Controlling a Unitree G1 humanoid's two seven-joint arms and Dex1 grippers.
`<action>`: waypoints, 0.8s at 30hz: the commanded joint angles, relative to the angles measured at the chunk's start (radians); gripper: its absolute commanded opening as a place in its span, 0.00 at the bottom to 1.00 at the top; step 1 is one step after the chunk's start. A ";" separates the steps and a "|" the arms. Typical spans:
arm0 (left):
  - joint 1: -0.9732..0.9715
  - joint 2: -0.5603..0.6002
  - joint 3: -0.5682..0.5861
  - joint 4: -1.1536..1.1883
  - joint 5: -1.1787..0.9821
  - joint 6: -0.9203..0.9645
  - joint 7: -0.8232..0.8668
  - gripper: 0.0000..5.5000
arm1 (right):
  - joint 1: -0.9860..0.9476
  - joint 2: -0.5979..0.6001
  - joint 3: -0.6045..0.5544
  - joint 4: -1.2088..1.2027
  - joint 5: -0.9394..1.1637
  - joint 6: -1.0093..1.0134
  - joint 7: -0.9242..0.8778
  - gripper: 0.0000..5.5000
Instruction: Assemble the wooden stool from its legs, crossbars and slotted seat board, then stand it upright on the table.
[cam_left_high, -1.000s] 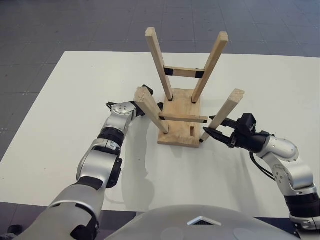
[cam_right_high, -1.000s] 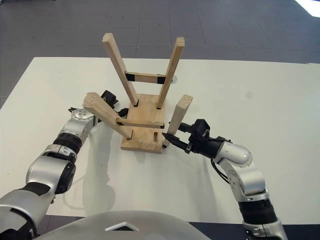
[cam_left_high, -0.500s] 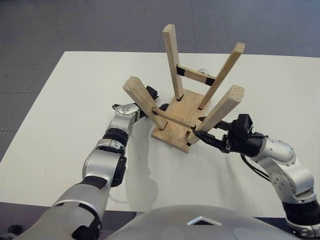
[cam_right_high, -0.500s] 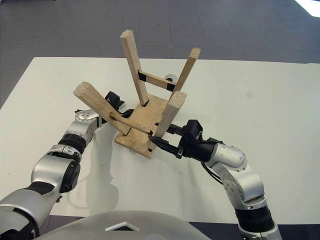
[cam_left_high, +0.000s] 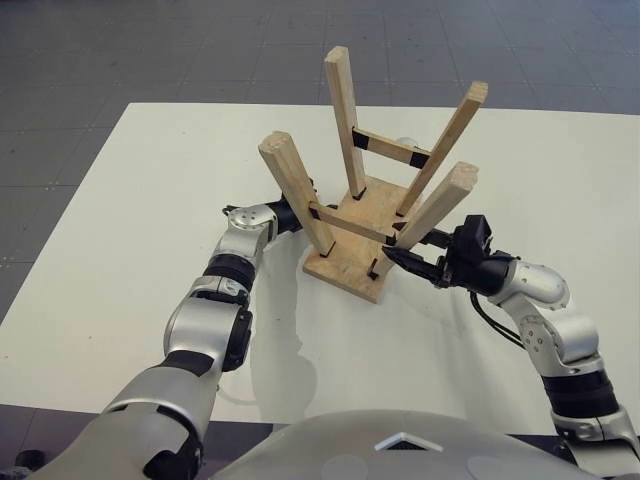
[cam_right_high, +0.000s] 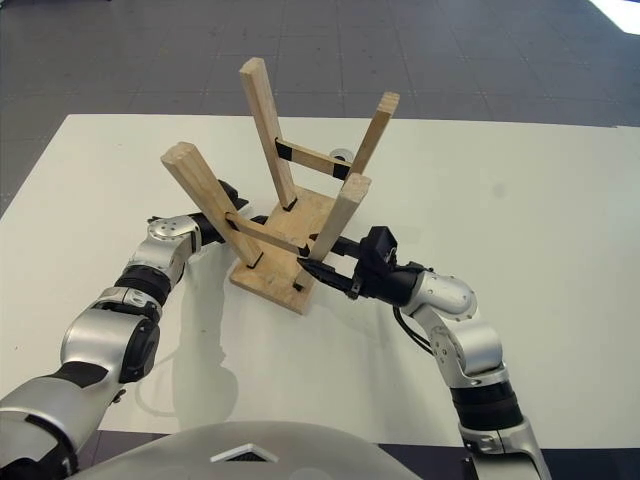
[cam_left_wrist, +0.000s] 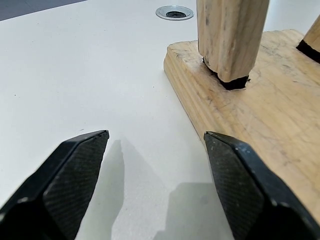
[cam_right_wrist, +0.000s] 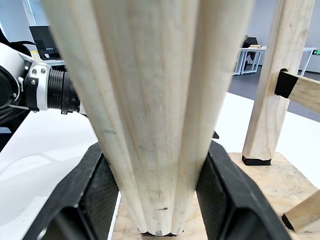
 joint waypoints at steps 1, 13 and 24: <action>-0.023 0.001 0.006 0.000 0.012 0.000 -0.007 0.64 | 0.041 -0.053 0.029 0.023 -0.073 -0.023 0.030 0.37; 0.044 0.011 0.013 -0.132 -0.005 0.020 -0.040 0.64 | 0.074 -0.161 0.038 -0.102 -0.095 0.130 -0.028 0.37; 0.168 0.113 0.024 -0.473 -0.068 0.063 -0.166 0.64 | 0.075 -0.296 0.030 -0.143 -0.095 0.310 -0.046 0.37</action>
